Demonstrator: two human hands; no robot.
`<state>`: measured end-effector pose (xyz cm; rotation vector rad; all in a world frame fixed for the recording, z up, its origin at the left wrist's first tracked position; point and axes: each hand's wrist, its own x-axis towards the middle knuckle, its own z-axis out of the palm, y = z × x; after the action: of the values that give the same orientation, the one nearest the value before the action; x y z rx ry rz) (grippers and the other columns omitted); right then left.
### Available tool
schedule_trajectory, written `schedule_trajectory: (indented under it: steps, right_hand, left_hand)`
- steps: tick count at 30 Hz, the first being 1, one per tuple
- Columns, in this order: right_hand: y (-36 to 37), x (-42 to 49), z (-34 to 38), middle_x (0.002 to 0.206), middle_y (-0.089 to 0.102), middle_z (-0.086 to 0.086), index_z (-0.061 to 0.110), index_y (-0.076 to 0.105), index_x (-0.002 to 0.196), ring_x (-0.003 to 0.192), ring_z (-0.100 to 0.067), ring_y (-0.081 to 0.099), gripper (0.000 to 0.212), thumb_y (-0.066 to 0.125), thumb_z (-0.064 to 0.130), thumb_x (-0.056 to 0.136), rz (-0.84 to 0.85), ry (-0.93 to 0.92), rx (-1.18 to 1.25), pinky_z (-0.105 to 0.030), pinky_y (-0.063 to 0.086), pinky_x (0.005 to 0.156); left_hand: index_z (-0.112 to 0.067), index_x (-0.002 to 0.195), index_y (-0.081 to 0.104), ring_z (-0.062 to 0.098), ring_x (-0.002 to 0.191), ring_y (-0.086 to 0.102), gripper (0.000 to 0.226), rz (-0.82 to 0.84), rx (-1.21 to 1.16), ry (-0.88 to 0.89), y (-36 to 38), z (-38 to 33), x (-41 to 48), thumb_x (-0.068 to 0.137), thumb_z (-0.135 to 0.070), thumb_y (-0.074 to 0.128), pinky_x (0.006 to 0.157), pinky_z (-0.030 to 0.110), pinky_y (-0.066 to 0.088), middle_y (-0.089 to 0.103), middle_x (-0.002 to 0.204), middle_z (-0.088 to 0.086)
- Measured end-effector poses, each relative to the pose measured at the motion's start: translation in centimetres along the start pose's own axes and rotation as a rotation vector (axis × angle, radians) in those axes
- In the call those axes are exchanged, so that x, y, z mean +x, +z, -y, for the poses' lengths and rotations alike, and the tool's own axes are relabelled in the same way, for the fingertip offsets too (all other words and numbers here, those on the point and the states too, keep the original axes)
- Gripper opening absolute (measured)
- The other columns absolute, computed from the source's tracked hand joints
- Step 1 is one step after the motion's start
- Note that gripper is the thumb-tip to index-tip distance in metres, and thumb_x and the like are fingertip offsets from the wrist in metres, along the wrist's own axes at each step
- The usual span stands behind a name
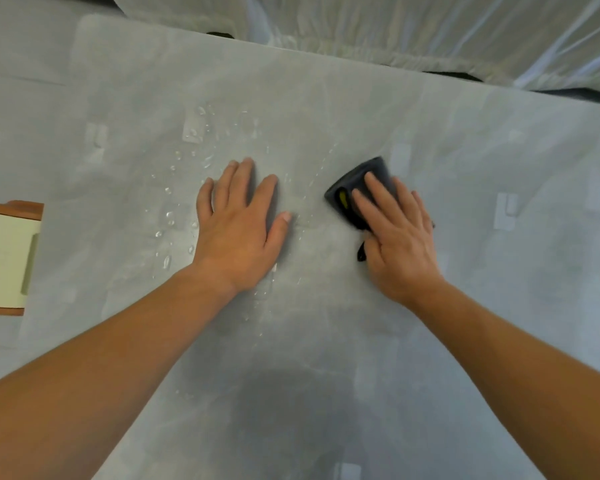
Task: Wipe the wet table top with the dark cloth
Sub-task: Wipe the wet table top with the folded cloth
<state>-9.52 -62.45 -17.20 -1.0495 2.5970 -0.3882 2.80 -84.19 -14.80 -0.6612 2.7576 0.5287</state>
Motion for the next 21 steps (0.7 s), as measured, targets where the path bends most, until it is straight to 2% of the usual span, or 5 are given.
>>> schedule_trajectory:
  steps: [6, 14, 17, 19, 21]
  right_hand:
    - [-1.5, 8.9, 1.0, 0.168, 0.009, 0.008, 0.03, 0.025, 0.157, 0.154, -0.027, 0.001, 0.058, 0.035, 0.025, 0.1, -0.125, 0.316, 0.05, -0.044, -0.002, 0.124]
    - [0.7, 4.5, 2.3, 0.165, 0.021, 0.005, 0.028, 0.035, 0.154, 0.153, -0.031, 0.013, 0.056, 0.04, 0.033, 0.099, 0.007, -0.167, -0.108, -0.05, 0.008, 0.124]
    - [-1.0, 9.6, 0.8, 0.166, 0.021, 0.003, 0.027, 0.032, 0.155, 0.151, -0.034, 0.016, 0.057, 0.04, 0.033, 0.099, -0.063, 0.004, -0.095, -0.053, 0.012, 0.122]
    - [-1.5, 12.3, 1.5, 0.167, 0.012, 0.005, 0.029, 0.025, 0.157, 0.153, -0.031, 0.006, 0.057, 0.036, 0.034, 0.102, -0.095, 0.213, -0.032, -0.049, 0.003, 0.124]
    - [-0.8, 12.4, 3.4, 0.168, 0.01, 0.005, 0.029, 0.024, 0.157, 0.153, -0.032, 0.004, 0.058, 0.035, 0.035, 0.101, -0.121, 0.239, -0.034, -0.048, 0.0, 0.124]
  left_hand:
    - [-0.02, 0.157, 0.021, 0.027, 0.155, -0.006, 0.07, 0.01, 0.026, -0.002, -0.5, 0.8, 2.4, 0.098, -0.056, 0.015, 0.122, 0.046, -0.006, 0.002, 0.168, 0.014]
    - [-0.025, 0.158, 0.021, 0.024, 0.155, -0.005, 0.071, 0.042, 0.021, 0.053, -1.0, 2.0, 2.4, 0.097, -0.058, 0.01, 0.124, 0.045, -0.003, 0.001, 0.169, 0.009]
    - [-0.023, 0.157, 0.026, 0.027, 0.155, 0.0, 0.07, 0.016, 0.029, 0.079, -0.7, 2.2, 2.4, 0.098, -0.057, 0.011, 0.123, 0.046, 0.001, 0.006, 0.168, 0.011]
    - [-0.022, 0.157, 0.028, 0.028, 0.155, 0.003, 0.068, 0.001, 0.034, 0.091, -0.5, 2.6, 2.4, 0.099, -0.055, 0.014, 0.123, 0.046, 0.003, 0.008, 0.168, 0.011]
    - [-0.022, 0.157, 0.029, 0.028, 0.155, 0.005, 0.066, -0.004, 0.035, 0.095, -0.5, 2.9, 2.5, 0.1, -0.054, 0.015, 0.123, 0.046, 0.005, 0.01, 0.168, 0.011]
